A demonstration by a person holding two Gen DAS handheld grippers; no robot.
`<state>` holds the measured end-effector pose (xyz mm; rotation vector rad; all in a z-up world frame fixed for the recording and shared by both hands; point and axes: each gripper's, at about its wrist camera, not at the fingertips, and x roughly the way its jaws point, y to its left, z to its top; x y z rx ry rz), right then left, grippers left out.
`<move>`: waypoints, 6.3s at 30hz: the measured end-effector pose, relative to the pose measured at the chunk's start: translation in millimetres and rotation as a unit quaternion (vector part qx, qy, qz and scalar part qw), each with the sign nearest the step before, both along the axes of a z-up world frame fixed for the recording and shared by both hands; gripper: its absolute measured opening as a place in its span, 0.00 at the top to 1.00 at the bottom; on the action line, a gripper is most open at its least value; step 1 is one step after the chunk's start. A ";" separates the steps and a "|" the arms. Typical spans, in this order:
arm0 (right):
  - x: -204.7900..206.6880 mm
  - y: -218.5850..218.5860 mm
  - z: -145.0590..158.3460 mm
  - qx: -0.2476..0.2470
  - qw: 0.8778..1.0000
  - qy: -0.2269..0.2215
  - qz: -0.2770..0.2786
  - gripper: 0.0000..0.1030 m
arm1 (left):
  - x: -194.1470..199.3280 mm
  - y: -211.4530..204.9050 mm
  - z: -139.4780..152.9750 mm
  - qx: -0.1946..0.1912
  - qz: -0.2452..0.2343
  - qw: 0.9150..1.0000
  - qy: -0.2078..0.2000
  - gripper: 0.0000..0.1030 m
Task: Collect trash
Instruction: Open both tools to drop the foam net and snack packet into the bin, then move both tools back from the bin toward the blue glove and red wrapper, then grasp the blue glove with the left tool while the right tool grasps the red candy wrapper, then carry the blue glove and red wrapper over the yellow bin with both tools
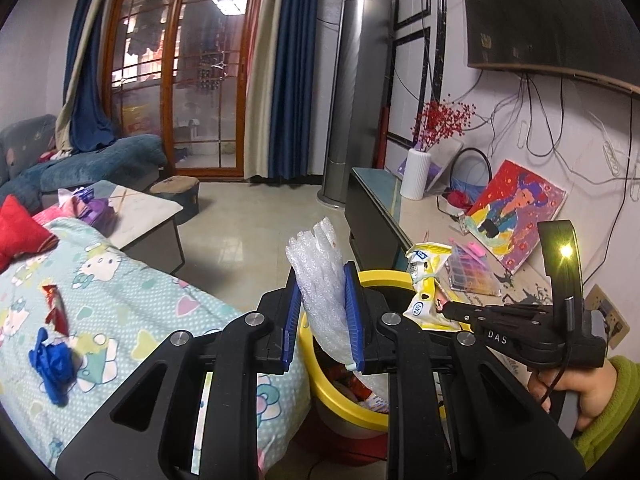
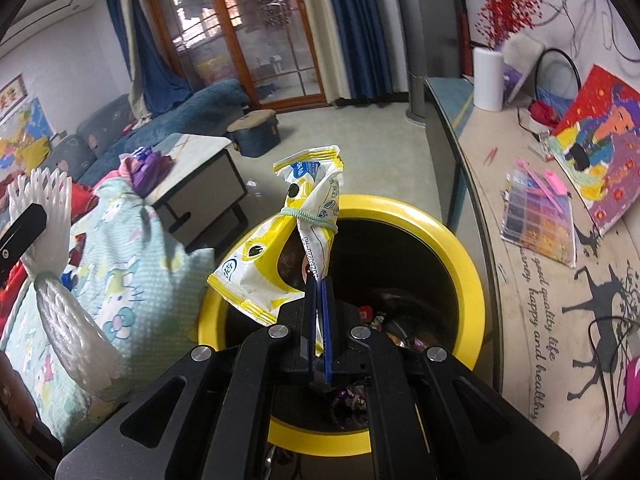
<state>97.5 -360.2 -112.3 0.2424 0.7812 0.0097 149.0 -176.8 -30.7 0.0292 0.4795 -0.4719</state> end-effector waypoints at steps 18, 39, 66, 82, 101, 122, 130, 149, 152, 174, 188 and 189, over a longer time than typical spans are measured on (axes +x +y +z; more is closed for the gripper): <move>6.0 -30.6 -25.0 0.042 0.997 0.032 -0.049 0.92 | 23.0 -41.1 -30.7 0.039 -0.023 0.998 0.039 0.85; -1.9 -41.5 -5.6 0.044 0.996 -0.014 -0.076 0.52 | 18.9 -34.0 -26.5 0.007 -0.015 0.999 0.047 0.11; -10.1 59.6 53.9 0.007 0.991 -0.113 0.066 0.24 | 1.6 94.6 -6.7 -0.007 0.181 0.984 0.001 0.11; 3.6 134.3 68.7 -0.009 0.980 -0.116 0.162 0.21 | 3.5 157.2 -15.5 -0.026 0.253 0.967 0.029 0.11; 69.4 215.3 60.0 -0.002 0.969 -0.057 0.240 0.21 | 32.4 237.7 -66.0 -0.103 0.303 0.933 0.166 0.23; 153.8 338.1 32.8 0.019 0.940 0.031 0.339 0.29 | 23.8 267.6 -74.8 -0.171 0.299 0.918 0.198 0.90; 169.1 371.4 23.0 0.022 0.930 0.050 0.364 0.38 | 1.4 310.2 -50.2 -0.174 0.357 0.906 0.150 0.91; 158.0 364.2 -5.0 0.016 0.936 0.063 0.346 0.90 | -6.6 311.8 -20.4 -0.156 0.352 0.917 0.106 0.91; 146.1 344.5 5.5 0.017 0.940 0.042 0.339 0.90 | -4.5 301.0 -17.9 -0.150 0.337 0.924 0.101 0.91; 67.9 201.4 54.3 -0.003 0.968 -0.046 0.248 0.90 | -4.7 201.6 8.4 -0.113 0.214 0.968 0.067 0.91; 35.3 141.3 56.7 -0.021 0.981 -0.067 0.180 0.90 | 2.9 124.8 8.0 -0.074 0.122 0.988 0.057 0.91; 31.8 137.8 56.3 -0.024 0.982 -0.070 0.176 0.90 | 2.5 120.1 7.9 -0.071 0.117 0.989 0.055 0.91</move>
